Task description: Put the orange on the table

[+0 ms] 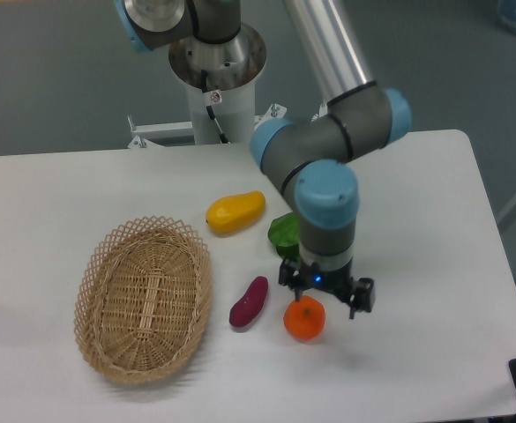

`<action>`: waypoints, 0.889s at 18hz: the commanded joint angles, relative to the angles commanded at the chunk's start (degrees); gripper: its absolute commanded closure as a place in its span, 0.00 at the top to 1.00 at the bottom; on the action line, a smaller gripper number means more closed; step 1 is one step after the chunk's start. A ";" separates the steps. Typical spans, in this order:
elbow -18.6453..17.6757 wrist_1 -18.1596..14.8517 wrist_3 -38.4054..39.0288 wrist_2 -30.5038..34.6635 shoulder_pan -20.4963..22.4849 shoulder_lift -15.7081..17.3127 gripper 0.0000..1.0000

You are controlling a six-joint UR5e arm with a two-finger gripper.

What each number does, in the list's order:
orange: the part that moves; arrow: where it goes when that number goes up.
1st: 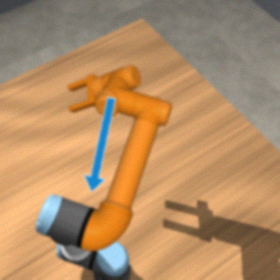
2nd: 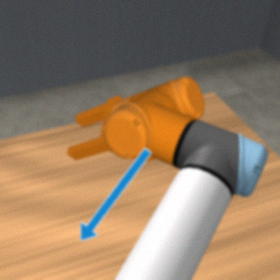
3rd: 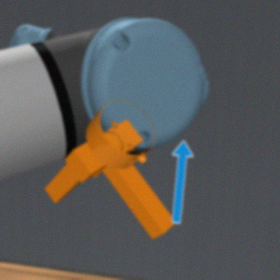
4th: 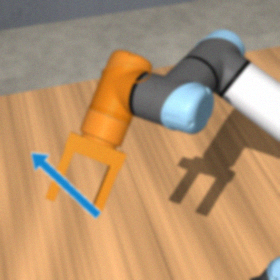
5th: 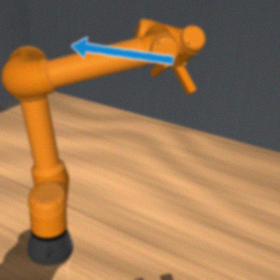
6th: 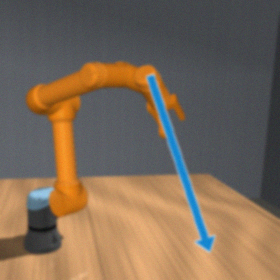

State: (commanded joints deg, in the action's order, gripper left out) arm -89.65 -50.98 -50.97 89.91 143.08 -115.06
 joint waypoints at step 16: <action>-2.55 -0.26 -16.86 -0.97 8.26 0.88 1.00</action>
State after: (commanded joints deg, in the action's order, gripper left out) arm -92.19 -51.24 -67.83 88.95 151.34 -114.17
